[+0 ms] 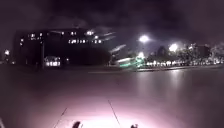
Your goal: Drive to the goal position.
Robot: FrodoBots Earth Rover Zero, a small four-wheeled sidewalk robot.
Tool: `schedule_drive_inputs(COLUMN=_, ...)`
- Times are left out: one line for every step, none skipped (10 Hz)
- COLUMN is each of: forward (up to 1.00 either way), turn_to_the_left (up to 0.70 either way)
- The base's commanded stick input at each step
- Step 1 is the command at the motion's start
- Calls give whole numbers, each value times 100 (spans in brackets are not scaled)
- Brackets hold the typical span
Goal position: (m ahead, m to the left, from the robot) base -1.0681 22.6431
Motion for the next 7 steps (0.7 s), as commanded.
schedule_drive_inputs(forward=0, turn_to_the_left=0)
schedule_drive_inputs(forward=0, turn_to_the_left=0)
schedule_drive_inputs(forward=0, turn_to_the_left=0)
schedule_drive_inputs(forward=0, turn_to_the_left=0)
schedule_drive_inputs(forward=5, turn_to_the_left=0)
schedule_drive_inputs(forward=78, turn_to_the_left=6)
schedule_drive_inputs(forward=91, turn_to_the_left=37)
